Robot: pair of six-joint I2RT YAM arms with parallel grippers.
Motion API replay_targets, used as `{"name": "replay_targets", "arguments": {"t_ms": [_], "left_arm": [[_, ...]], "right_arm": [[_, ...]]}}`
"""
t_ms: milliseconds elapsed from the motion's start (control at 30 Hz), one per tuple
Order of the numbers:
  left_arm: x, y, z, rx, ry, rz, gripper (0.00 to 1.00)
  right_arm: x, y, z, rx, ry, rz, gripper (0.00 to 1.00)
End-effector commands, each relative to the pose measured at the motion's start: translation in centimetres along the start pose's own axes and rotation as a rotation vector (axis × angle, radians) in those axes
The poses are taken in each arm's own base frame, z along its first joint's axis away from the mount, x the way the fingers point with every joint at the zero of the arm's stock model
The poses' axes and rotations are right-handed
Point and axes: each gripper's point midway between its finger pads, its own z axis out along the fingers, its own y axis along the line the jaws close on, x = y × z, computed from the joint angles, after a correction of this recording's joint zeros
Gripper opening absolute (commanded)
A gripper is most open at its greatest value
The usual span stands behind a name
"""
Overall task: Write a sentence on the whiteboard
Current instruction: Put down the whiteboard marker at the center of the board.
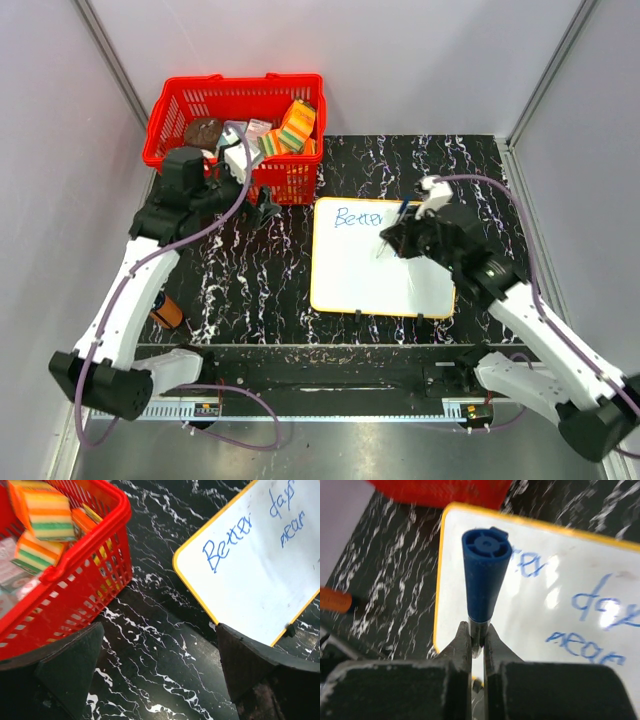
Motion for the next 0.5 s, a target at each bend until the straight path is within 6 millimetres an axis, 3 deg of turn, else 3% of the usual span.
{"name": "replay_targets", "arguments": {"t_ms": [0,67,100,233,333,400,467], "left_arm": [[-4.0,0.3,-3.3,-0.108,-0.131,0.045,0.99],[-5.5,0.3,-4.9,-0.158,-0.201,0.068,0.99],[-5.9,0.3,-5.5,-0.176,-0.227,0.079,0.99],[-7.9,0.6,-8.6,-0.293,-0.353,0.111,0.99],[-8.3,0.2,-9.1,-0.282,-0.348,0.098,0.99],[-8.2,0.1,-9.2,-0.281,-0.349,0.095,0.99],[-8.1,-0.1,-9.5,-0.283,-0.352,0.102,0.99]], "right_arm": [[2.0,5.0,2.1,-0.27,0.152,0.049,0.0],[3.3,6.7,3.6,-0.359,0.245,0.121,0.0],[2.6,8.1,4.3,-0.434,0.223,0.127,0.0],[4.1,12.2,7.6,-0.595,0.323,0.212,0.0],[6.1,16.5,8.9,-0.659,0.396,0.162,0.0],[7.6,18.5,9.6,-0.674,0.448,0.162,0.0],[8.3,19.6,11.5,-0.671,0.489,0.19,0.0]]}}
